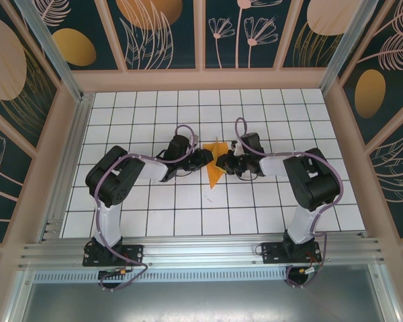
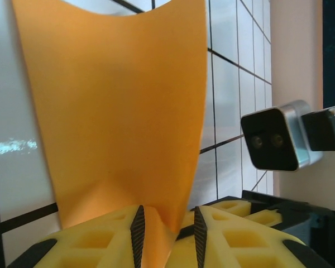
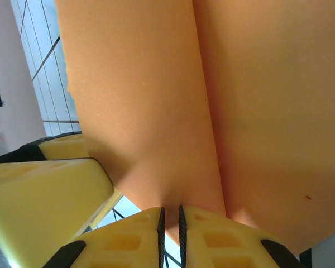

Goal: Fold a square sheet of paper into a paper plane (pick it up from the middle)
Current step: Fourth fold the wing at the center of the table.

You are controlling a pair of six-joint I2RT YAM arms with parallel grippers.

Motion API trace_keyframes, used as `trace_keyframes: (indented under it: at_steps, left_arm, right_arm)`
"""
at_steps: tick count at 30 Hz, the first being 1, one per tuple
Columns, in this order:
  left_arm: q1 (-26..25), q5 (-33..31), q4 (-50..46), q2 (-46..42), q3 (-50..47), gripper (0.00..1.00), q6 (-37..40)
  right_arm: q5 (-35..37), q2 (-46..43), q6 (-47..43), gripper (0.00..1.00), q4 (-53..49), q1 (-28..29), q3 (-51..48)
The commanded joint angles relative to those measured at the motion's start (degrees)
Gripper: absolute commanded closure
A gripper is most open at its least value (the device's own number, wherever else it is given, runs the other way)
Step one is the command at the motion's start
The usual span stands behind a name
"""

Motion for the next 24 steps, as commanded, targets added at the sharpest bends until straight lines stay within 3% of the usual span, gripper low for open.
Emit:
trace_keyframes:
  at_steps: [1, 10, 14, 24]
  left_arm:
    - [0.26, 1.80, 0.22, 0.48, -0.02, 0.68, 1.92]
    - [0.25, 3.16, 1.06, 1.07, -0.46, 0.84, 2.32]
    - [0.33, 1.62, -1.60, 0.84, 0.53, 0.99, 4.16]
    - [1.43, 3.58, -3.73, -0.35, 0.84, 1.00, 6.84]
  right_arm:
    - [-0.10, 0.82, -1.23, 0.81, -0.95, 0.42, 1.70]
    - [-0.39, 0.85, -1.83, 0.81, -1.60, 0.40, 2.42]
    - [0.52, -0.26, -2.69, 0.78, -2.75, 0.10, 2.33]
    - [1.36, -3.45, -3.94, 0.69, -1.54, -2.30, -1.71]
